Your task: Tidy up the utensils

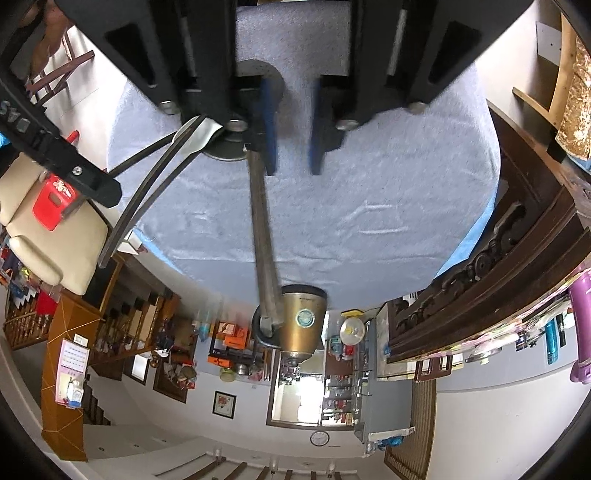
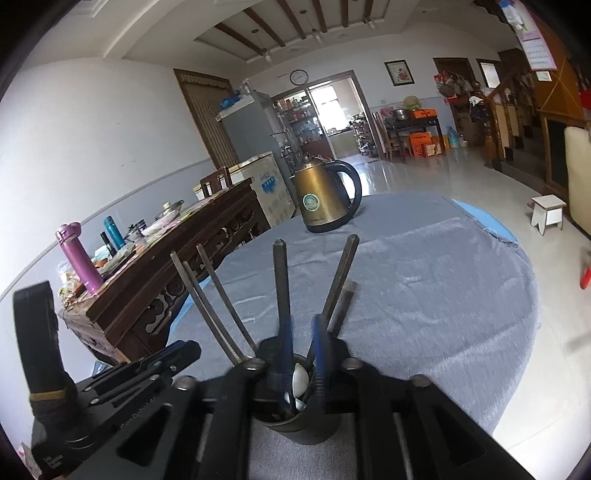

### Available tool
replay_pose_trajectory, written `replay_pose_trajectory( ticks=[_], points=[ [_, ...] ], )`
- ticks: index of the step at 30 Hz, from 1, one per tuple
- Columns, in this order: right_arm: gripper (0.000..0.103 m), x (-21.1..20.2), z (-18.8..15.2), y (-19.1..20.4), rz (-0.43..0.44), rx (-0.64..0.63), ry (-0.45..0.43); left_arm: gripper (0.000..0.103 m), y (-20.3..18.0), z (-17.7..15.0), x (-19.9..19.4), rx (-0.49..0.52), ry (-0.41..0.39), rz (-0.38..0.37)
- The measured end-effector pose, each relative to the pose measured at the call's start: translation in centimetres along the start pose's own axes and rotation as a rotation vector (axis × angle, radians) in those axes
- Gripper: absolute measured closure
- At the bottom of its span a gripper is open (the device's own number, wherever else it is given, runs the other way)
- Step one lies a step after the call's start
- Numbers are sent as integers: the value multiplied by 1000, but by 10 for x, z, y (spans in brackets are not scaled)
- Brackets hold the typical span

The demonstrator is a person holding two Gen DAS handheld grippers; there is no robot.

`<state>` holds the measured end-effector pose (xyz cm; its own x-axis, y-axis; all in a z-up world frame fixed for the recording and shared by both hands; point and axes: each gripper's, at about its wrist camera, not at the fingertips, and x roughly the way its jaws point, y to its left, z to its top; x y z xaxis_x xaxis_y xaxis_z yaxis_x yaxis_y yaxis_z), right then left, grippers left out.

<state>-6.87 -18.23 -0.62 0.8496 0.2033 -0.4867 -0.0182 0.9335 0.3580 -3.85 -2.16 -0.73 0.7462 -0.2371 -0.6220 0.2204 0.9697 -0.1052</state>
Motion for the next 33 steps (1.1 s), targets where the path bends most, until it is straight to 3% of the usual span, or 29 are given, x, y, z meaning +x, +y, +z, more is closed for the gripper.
replay_pose_trajectory(
  ticks=[1, 2, 8, 19, 28, 33],
  points=[
    [64, -1, 0, -1, 6, 6, 3, 62, 1, 1, 0, -1, 2, 7],
    [57, -3, 0, -1, 8, 10, 1, 56, 1, 0, 0, -2, -2, 17],
    [55, -18, -4, 11, 13, -37, -47, 35, 5, 0, -6, -7, -3, 71],
    [55, -45, -17, 22, -5, -80, -52, 25, 6, -10, -19, 20, 56, 171],
    [52, -34, -35, 7, -39, -32, 71, 21, 3, -15, -23, 58, 74, 217],
    [50, -28, -41, 1, -33, -9, 94, 21, 1, -19, -17, 67, 98, 225]
  ],
)
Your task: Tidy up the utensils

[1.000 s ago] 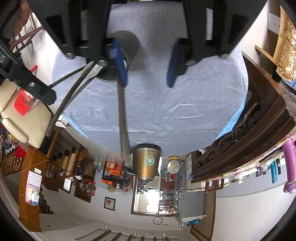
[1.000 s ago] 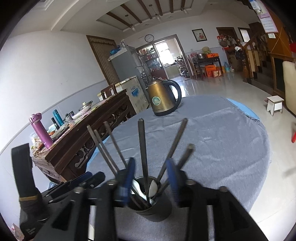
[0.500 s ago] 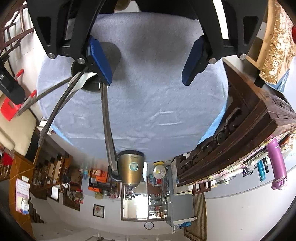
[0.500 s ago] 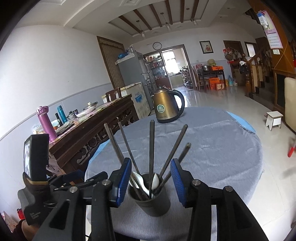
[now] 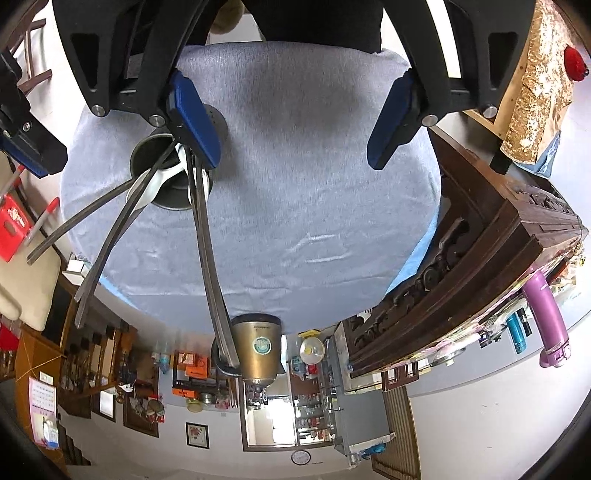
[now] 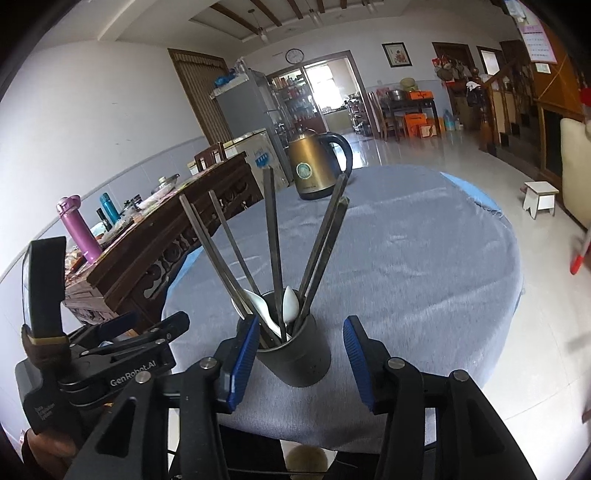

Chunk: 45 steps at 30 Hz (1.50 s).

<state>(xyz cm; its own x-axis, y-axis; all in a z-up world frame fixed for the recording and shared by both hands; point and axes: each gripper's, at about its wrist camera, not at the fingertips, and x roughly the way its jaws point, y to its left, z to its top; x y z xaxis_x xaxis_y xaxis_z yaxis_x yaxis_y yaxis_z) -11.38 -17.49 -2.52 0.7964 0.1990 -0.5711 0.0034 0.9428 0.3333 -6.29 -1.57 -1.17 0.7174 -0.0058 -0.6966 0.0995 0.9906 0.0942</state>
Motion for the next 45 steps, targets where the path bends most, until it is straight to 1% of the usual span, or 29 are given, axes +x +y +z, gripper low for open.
replay_pose_trajectory(
  ticks=[3, 9, 13, 16, 23, 30, 35, 45],
  points=[
    [46, 3, -3, -3, 3, 5, 9, 21, -3, -1, 2, 9, 12, 21],
    [46, 8, -8, -7, 5, 14, 31, 21, -11, -6, 3, 44, 25, 83],
    [46, 9, -8, -10, 2, 25, 39, 21, -7, -5, 3, 21, 32, 71],
    [45, 8, -8, -11, 2, 24, 45, 21, -5, -5, 5, 14, 38, 76],
    [45, 15, -10, -3, -2, 1, 65, 21, -2, -7, 8, 15, 36, 90],
    [45, 17, -10, 5, -20, -19, 63, 21, 9, -7, 10, -1, 44, 70],
    [45, 18, -10, 14, -33, -38, 59, 21, 17, -7, 8, -13, 28, 71],
    [45, 16, -7, 27, -74, -78, 49, 21, 29, -6, 0, -28, -10, 47]
  ],
)
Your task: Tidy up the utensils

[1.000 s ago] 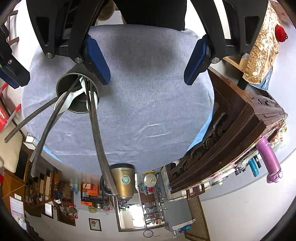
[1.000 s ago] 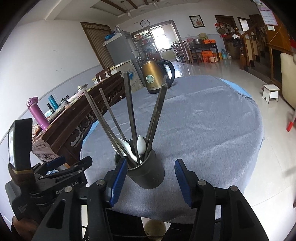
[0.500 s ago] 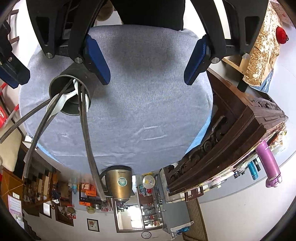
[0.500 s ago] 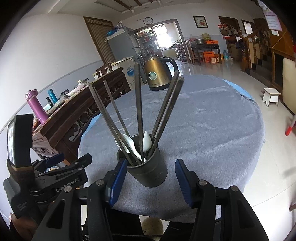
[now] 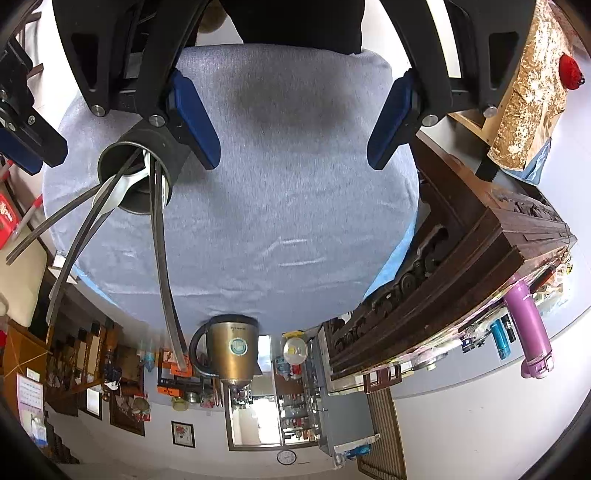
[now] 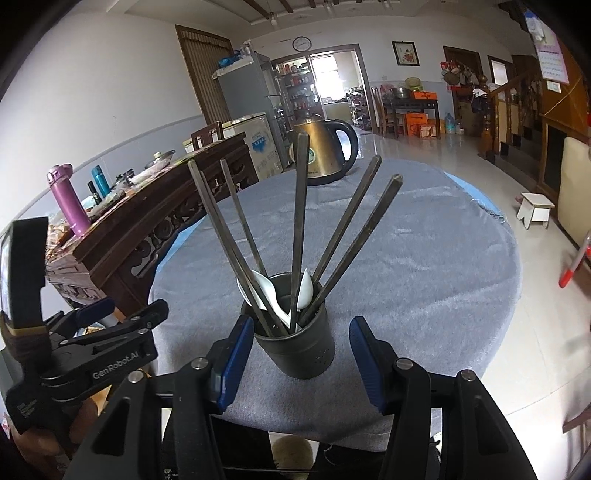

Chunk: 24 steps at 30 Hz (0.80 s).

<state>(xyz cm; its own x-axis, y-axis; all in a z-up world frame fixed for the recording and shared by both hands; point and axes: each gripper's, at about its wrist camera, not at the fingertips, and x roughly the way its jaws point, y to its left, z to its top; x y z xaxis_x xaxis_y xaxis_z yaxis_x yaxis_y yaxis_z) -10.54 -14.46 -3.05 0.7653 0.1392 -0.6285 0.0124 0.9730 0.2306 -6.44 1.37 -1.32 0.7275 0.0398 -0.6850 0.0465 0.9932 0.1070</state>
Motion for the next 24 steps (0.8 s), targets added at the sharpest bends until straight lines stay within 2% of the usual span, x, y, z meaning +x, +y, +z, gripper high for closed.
replay_pose_trajectory(
  ticks=[13, 24],
  points=[
    [45, 0, -1, 15, -7, -20, -4, 21, 16, -2, -7, -3, -7, 11],
    [44, -13, -3, 9, 17, -7, -38, 21, 16, -1, -25, 9, -27, 34]
  ],
)
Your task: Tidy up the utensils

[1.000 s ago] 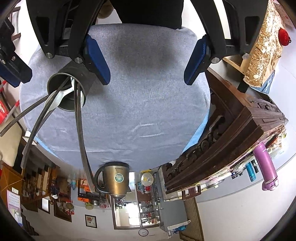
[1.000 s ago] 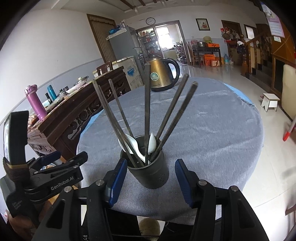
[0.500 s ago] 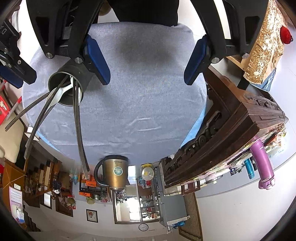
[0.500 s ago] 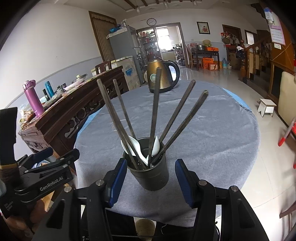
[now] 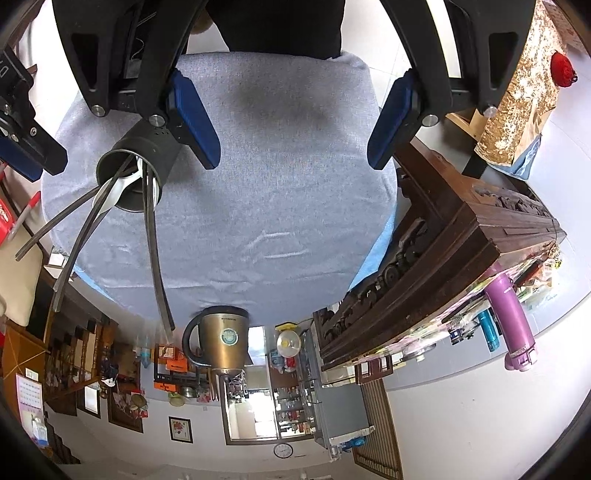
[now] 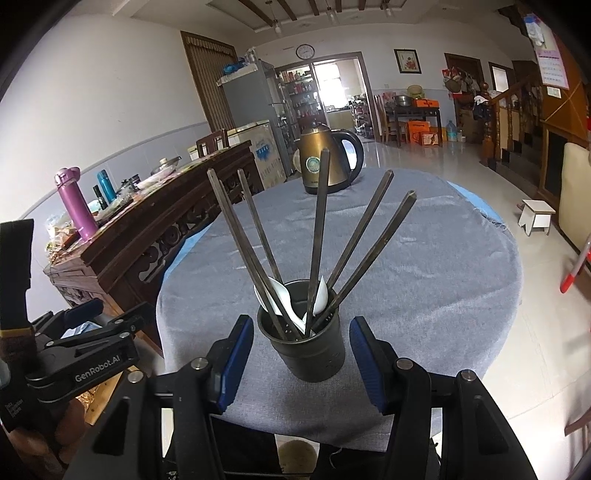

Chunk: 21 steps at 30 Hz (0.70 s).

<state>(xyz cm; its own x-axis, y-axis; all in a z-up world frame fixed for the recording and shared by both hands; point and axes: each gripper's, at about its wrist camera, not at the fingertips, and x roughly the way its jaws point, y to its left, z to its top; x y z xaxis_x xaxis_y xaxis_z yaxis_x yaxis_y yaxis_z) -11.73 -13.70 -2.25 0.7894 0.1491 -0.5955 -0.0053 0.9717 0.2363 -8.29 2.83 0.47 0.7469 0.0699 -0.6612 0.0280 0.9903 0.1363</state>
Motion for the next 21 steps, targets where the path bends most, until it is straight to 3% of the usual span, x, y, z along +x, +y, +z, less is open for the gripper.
replay_pose_trajectory(
  ticks=[21],
  points=[
    [43, -11, 1, 2, 14, -11, -24, 21, -1, 2, -13, 0, -20, 0]
  ],
)
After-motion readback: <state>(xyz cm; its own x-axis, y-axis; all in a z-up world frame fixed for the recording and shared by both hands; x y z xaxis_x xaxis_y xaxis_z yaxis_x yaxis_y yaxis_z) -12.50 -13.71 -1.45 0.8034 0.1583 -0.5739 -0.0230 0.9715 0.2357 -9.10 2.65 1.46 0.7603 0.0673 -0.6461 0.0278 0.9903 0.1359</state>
